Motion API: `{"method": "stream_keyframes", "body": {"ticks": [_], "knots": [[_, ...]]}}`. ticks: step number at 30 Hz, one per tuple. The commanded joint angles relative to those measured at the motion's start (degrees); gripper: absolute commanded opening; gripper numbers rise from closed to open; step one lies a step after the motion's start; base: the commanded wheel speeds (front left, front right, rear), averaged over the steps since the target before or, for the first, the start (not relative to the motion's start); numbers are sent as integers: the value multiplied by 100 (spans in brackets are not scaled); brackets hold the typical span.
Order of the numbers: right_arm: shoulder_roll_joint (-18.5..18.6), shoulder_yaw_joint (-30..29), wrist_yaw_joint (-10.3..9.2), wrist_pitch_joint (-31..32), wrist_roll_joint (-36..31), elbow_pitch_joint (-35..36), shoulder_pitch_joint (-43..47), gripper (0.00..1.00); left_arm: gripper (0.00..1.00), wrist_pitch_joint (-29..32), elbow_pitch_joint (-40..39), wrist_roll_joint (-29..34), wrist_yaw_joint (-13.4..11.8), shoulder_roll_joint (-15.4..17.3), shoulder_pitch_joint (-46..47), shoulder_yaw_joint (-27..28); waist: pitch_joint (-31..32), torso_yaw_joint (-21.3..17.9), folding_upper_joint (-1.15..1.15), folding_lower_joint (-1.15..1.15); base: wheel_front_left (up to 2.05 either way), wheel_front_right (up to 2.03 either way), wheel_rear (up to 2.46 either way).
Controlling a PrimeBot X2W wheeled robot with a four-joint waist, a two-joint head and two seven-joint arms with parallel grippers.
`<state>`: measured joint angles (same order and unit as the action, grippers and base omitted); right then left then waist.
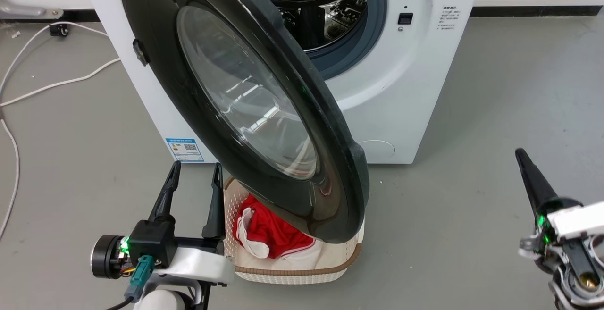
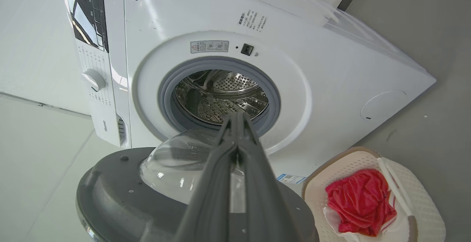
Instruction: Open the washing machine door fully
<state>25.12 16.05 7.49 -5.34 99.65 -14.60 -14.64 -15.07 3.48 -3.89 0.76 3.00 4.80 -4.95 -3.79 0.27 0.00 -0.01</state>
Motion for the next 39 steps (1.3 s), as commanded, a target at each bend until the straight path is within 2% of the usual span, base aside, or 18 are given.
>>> {"method": "stream_keyframes", "body": {"ticks": [1, 2, 3, 4, 6, 8, 10, 13, 17, 19, 20, 25, 31, 39], "knots": [[74, 66, 0, -319, -282, 139, 289, 7, 100, -15, 13, -27, -20, 5, -70, 36, 13, -11, 0, 1, 0, 0, 0], [60, 88, 0, -480, -405, 216, 363, 46, 100, -15, 12, -26, -28, 4, -69, 45, 16, -15, 0, 1, 0, 0, 0], [89, 131, 0, -602, -578, 249, 435, 90, 100, -15, 13, -34, -35, 5, -74, 59, 20, -17, 0, 1, 0, 0, 0], [121, 144, 0, -722, -769, 241, 492, 100, 100, -15, 11, -39, -37, 5, -79, 68, 22, -19, 0, 1, 0, 0, 0], [13, 82, 0, -875, -1073, 252, 573, 100, 100, -15, 2, -46, -50, 1, -76, 71, 13, -14, 0, 1, 0, 0, 0], [-24, -25, 0, -951, -1625, 152, 642, 100, 100, -15, 3, -55, -65, 2, -76, 81, 20, -9, 0, 1, 0, 0, 0], [-238, -252, 0, -977, -2193, 89, 658, 100, 100, -15, 8, -63, -68, -1, -80, 86, 26, -10, 0, 1, 0, 0, 0], [-647, -899, 0, -980, -3409, 131, 706, 100, 100, -15, 14, -64, -81, -1, -98, 106, 31, -16, 0, 1, 0, 0, 0], [-1249, -1580, -1, -981, -5421, 560, 823, 100, 100, -15, -4, -58, -80, -2, -90, 117, 13, -12, 0, 1, 0, 0, 0], [-1529, -1807, 0, -981, -6396, 864, 935, 100, 100, -14, -1, -53, -74, -2, -75, 131, 11, -5, 0, 1, 0, 0, 0], [-1529, -1807, 0, -981, -6396, 864, 935, 100, 100, -14, -1, -53, -74, -2, -75, 131, 11, -5, 0, 1, 0, 0, 0], [-2005, -2059, -1, -654, -8474, 1738, 1281, 100, 100, -15, 21, -20, -58, 7, -53, 155, 11, 4, 0, 1, 0, 0, 0], [-2211, -2005, -2, -245, -9481, 2397, 1818, 100, 100, -15, 46, 21, -32, 33, -42, 155, 30, 28, 0, 1, 0, 0, 0], [-2234, -1944, -2, -97, -9454, 2535, 2205, 100, 100, -15, 68, 63, -15, 58, -49, 163, 56, 23, 0, 1, 0, 0, 0]]}}
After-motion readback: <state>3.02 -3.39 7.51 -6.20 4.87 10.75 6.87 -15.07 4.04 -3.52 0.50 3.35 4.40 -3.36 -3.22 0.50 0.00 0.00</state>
